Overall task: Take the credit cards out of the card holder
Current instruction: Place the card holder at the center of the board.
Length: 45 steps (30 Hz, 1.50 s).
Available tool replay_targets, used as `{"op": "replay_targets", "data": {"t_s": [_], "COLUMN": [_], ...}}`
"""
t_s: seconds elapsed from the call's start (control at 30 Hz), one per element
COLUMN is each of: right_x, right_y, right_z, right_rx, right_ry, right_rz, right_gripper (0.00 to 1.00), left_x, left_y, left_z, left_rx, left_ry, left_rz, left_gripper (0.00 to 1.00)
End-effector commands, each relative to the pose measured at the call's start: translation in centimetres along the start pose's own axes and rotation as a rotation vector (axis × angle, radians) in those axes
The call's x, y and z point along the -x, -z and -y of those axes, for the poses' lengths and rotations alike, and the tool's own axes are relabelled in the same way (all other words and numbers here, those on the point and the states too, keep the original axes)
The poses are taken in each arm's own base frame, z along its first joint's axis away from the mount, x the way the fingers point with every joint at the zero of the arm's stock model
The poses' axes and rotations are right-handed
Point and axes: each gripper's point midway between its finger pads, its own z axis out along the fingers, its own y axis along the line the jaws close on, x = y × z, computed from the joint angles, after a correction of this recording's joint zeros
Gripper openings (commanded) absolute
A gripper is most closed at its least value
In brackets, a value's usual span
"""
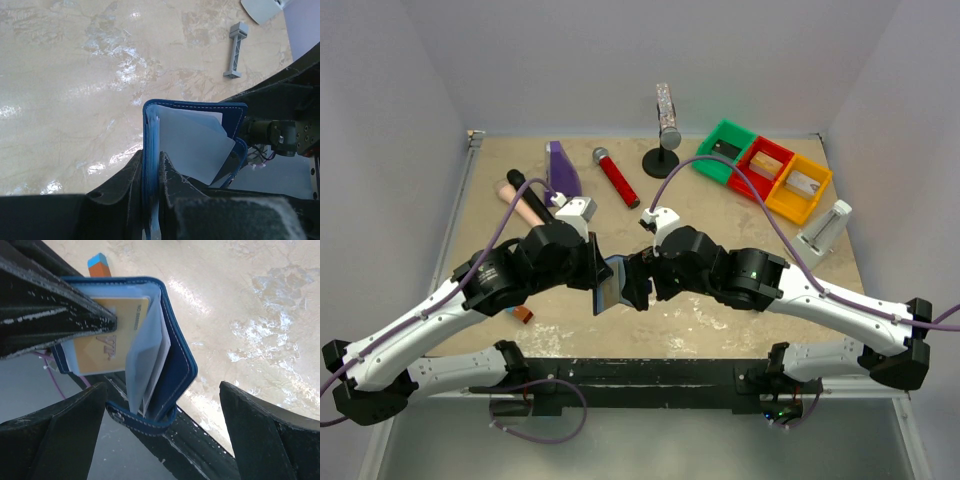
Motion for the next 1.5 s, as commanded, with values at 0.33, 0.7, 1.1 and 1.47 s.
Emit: {"op": "replay_targets", "data": {"t_s": [0.33,0.7,1.1,1.47], "right_x": [1.1,-0.5,-1.1,-2.4], "right_y": [0.4,1.3,3.0,3.4], "right_z": [0.5,0.6,-0.9,4.6], "right_rx": [0.037,0.198,0.404,0.095], "right_ry": [-0.096,-0.155,-0.138,-0.128], "right_rz": [0.075,0.103,0.143,0.091], "right_gripper": [0.44,0.13,0.0,0.7], "left_x": [0.5,-1.3,-1.9,-4.7], "left_y": [2.2,1.4,1.8,-2.8], "left_z": [2.2,1.3,2.1,-3.0], "left_rx": [-0.174,-0.234,-0.374,-0.062], "left_ry": [0.042,0.057,0.05,0.051], "left_rz": [0.064,0.097,0.156,0.046], "left_gripper": [0.0,0.0,0.0,0.0]}}
